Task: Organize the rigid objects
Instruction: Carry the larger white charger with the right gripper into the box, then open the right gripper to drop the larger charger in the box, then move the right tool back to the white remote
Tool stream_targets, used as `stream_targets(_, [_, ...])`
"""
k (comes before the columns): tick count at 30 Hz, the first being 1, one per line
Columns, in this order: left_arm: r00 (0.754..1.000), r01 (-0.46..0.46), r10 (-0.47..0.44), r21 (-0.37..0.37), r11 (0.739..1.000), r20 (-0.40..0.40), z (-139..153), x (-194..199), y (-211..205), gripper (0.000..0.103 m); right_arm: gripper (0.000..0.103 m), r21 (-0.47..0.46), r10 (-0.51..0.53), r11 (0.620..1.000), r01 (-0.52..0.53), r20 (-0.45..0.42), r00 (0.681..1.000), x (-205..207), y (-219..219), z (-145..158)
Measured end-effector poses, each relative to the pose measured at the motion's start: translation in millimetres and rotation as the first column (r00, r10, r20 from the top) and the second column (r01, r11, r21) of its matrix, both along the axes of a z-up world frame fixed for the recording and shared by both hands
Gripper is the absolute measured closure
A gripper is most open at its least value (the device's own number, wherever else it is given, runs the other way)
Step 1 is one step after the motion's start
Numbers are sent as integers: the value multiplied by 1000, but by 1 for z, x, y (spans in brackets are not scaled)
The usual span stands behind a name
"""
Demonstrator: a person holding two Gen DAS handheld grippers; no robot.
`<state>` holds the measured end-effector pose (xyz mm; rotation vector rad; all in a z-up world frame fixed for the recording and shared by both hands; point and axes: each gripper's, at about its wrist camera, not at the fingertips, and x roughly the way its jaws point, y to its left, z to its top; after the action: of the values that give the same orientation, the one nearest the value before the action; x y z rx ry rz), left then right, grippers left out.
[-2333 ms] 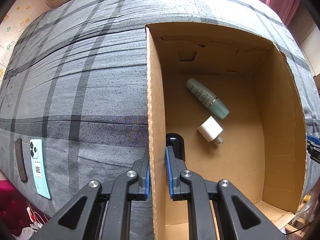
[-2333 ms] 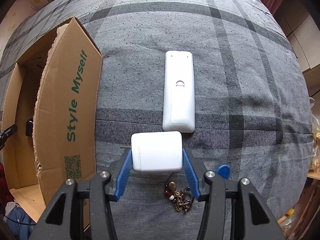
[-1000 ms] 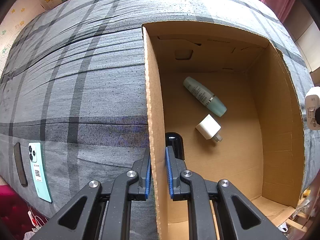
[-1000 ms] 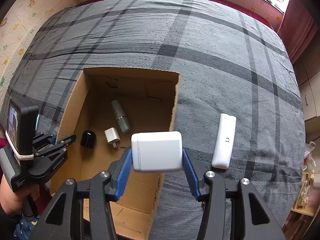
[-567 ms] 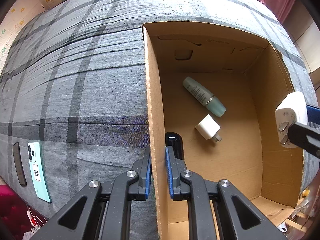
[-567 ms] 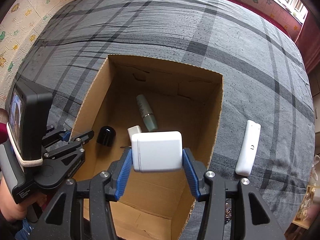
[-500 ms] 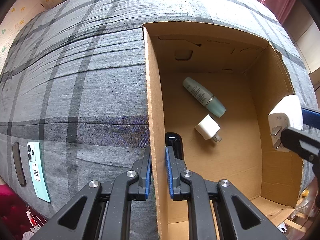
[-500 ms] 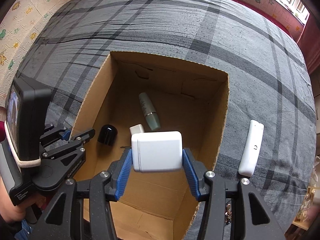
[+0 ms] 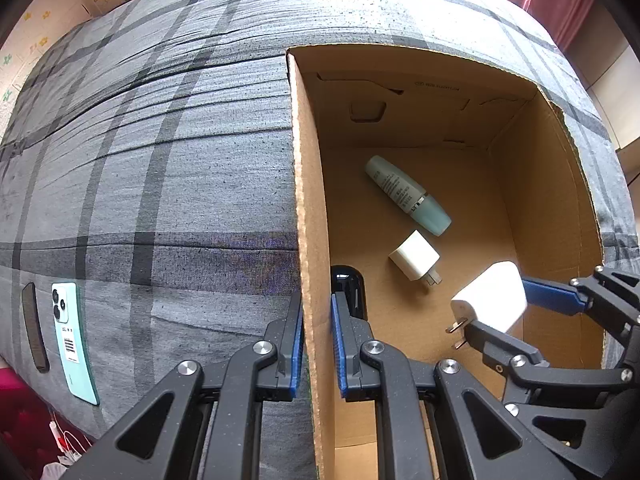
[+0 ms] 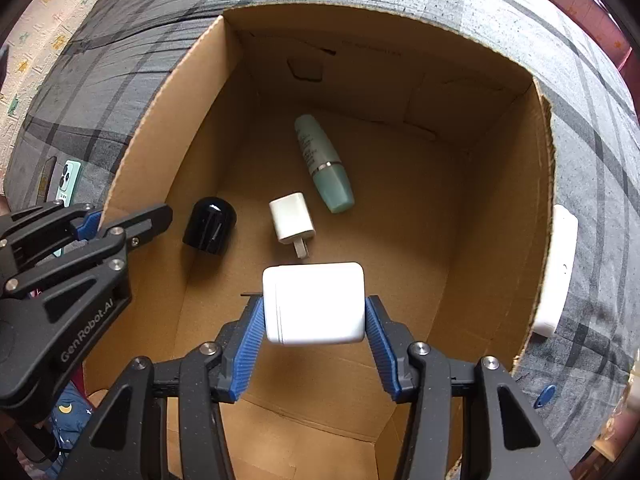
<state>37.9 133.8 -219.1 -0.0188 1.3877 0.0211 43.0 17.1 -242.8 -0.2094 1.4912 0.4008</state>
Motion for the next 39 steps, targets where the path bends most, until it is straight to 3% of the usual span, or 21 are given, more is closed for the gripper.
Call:
stream_targets(7, [1000, 0, 0, -2, 1000, 1, 0, 0, 0, 89, 49, 0, 26, 1000, -26, -38, 999, -5, 12, -20])
stream_targets(23, [1000, 1, -1, -1, 1000, 3, 0, -1, -1, 89, 48, 21, 38, 999, -37, -47, 998, -11, 15, -28])
stream_targets(39, [1000, 1, -1, 12, 1000, 3, 1, -2, -3, 89, 30, 31, 66, 997, -67, 16, 998, -19, 11, -4])
